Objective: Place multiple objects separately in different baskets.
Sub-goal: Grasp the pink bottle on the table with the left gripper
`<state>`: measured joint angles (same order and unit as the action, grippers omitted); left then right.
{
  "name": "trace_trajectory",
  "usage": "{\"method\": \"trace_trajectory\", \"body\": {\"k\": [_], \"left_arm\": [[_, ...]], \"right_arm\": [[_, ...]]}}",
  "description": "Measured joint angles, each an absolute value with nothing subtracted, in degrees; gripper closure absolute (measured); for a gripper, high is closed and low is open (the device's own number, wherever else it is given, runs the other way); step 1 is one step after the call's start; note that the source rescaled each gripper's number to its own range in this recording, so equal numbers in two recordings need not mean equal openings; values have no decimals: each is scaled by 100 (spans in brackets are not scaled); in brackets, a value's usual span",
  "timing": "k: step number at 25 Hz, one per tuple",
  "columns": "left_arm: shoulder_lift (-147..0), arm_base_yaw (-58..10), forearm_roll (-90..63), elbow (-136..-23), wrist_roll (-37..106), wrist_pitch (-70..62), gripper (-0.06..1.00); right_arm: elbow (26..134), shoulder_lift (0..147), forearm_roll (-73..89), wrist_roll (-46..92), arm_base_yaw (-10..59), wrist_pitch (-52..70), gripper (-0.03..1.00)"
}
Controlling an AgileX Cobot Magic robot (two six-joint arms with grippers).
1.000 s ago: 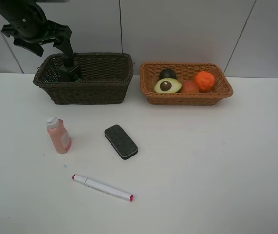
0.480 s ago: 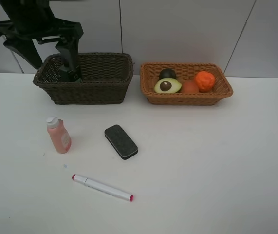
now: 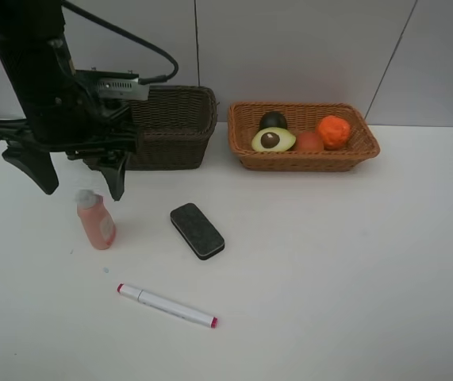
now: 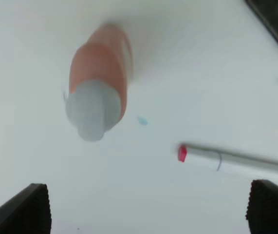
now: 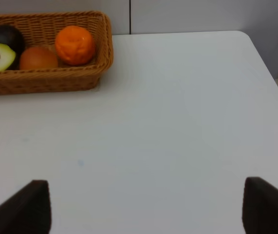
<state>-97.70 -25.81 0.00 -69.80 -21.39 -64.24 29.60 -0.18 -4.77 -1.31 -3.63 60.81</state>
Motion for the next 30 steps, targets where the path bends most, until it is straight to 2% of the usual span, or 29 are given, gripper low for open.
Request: {"method": "trace_trajectory", "body": {"k": [4,9,18,30], "left_arm": [[-9501,-2571,0,-6283,-2266,-5922,-6],[-9430,-2571,87,-5928,-2545,-5653,-6],[-9481,-2423,153,-5809,-3014,-4673,-6],[-10379,-2318,153,-5798,-2546,-3907,-6]], "right_arm": [[2960,-18,-477,-131,-363,6081,3],[2960,-18,-477,-131,-363,6081,3],[2960,-18,-477,-131,-363,6081,3],[2960,-18,-477,-131,-363,6081,3]]}}
